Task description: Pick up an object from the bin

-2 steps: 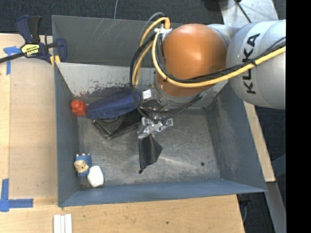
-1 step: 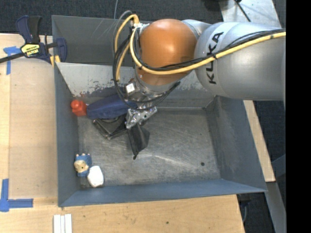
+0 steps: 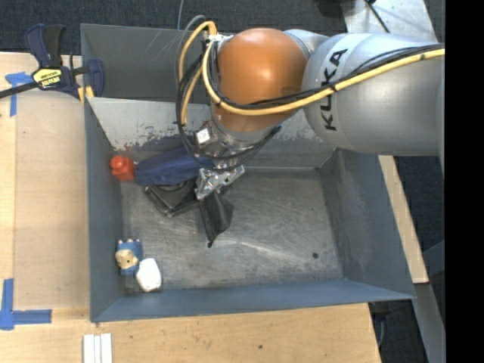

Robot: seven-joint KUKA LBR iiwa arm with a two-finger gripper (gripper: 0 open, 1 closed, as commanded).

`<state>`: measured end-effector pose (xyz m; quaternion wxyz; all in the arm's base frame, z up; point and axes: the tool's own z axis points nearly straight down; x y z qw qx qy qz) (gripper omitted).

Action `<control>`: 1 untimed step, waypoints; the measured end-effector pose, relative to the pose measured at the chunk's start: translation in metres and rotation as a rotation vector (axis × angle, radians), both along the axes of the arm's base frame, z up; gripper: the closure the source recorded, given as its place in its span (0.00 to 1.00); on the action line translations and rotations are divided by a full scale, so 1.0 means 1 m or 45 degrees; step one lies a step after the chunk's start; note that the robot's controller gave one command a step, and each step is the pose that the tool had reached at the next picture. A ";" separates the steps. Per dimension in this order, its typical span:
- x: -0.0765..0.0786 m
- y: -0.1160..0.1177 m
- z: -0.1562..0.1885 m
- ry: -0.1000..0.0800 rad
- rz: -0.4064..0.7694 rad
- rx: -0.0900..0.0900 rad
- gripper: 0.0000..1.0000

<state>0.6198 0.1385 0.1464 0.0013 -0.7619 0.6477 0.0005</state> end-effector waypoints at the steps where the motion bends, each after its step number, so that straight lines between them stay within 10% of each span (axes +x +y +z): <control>1: 0.000 0.000 0.000 0.002 0.000 -0.001 1.00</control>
Offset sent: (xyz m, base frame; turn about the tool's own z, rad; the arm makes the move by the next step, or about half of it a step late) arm 0.0000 0.0000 0.0000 0.0000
